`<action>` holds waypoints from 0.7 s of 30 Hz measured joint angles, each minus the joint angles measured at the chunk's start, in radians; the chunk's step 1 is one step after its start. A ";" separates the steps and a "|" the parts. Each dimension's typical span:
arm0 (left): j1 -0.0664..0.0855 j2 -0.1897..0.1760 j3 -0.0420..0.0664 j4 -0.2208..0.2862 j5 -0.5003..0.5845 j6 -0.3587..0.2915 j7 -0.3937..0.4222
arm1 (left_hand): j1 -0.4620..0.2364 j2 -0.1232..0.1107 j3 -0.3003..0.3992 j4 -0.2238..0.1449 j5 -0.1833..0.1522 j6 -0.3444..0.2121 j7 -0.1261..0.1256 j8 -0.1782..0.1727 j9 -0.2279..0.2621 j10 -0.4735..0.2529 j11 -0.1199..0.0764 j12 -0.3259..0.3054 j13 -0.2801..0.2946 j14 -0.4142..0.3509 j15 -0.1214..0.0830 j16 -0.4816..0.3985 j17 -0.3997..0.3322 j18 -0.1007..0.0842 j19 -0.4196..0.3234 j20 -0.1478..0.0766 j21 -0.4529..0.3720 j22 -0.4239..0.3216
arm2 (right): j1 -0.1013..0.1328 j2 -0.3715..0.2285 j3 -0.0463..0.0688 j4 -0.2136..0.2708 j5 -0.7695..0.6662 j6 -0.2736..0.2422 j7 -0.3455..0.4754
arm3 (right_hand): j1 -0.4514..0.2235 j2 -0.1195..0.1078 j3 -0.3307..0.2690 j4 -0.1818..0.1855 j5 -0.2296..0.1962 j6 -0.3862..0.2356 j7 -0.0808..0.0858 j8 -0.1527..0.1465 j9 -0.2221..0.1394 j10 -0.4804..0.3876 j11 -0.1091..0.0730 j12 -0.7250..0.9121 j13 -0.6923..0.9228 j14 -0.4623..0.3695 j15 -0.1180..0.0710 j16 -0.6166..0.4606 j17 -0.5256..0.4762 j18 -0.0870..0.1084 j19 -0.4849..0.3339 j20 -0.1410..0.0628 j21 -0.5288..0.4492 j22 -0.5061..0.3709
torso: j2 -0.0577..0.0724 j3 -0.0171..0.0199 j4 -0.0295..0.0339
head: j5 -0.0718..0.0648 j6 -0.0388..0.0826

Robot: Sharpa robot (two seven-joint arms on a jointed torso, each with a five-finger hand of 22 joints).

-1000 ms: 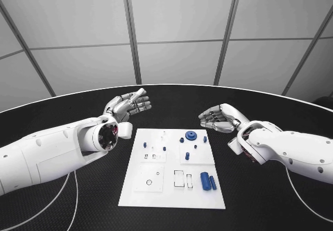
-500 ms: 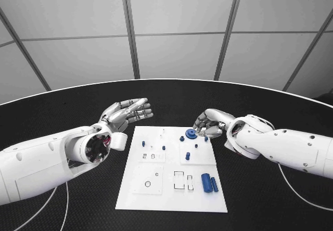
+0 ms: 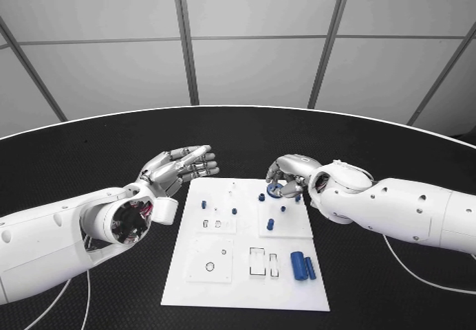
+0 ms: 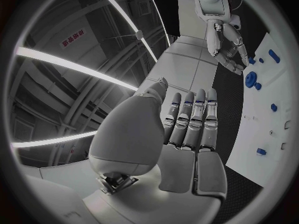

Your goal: Assemble the parts on the task board

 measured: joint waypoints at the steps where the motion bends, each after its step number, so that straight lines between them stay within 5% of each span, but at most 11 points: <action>1: 0.001 -0.001 0.000 0.001 0.000 0.000 -0.001 | 0.000 0.000 0.000 0.000 0.000 0.000 0.000 0.000 0.000 0.000 0.000 0.000 0.000 0.000 0.000 -0.003 -0.001 0.000 0.000 0.000 0.000 0.000 | 0.001 0.004 0.000 -0.001 -0.003 0.010 -0.005 | 0.000 0.000 0.001 0.001 0.000 -0.004 0.001 -0.002 0.001 -0.007 0.001 0.000 0.000 0.000 0.000 0.018 0.016 0.000 0.002 0.002 0.016 0.022 | 0.002 -0.0006 0.0006 | 0.000 0.000; 13: 0.008 -0.002 0.000 0.011 0.000 -0.002 -0.004 | -0.004 -0.004 0.003 -0.003 0.000 0.000 0.000 -0.004 -0.002 0.000 0.000 -0.006 -0.001 0.000 0.000 -0.012 -0.003 0.000 0.000 0.000 0.004 0.001 | 0.004 0.028 0.000 -0.009 -0.046 0.097 -0.050 | -0.005 -0.013 0.005 0.020 0.000 -0.031 -0.005 -0.006 0.015 -0.034 0.004 0.000 0.002 0.000 0.006 0.107 0.096 -0.012 0.014 0.007 0.082 0.111 | 0.025 -0.0073 0.0057 | -0.003 0.004; 21: 0.009 -0.002 0.000 0.012 0.000 -0.003 -0.006 | -0.004 -0.004 0.003 -0.003 0.000 0.000 0.000 -0.004 -0.002 0.000 0.000 -0.009 -0.001 0.000 0.000 -0.012 -0.004 0.000 0.000 0.000 0.004 0.001 | 0.005 0.037 0.000 -0.013 -0.071 0.100 -0.071 | -0.005 -0.013 0.005 0.025 0.000 -0.038 -0.005 -0.006 0.018 -0.042 0.001 -0.004 0.001 0.000 0.006 0.115 0.099 -0.012 0.014 0.007 0.082 0.111 | 0.036 -0.0112 0.0074 | -0.006 0.007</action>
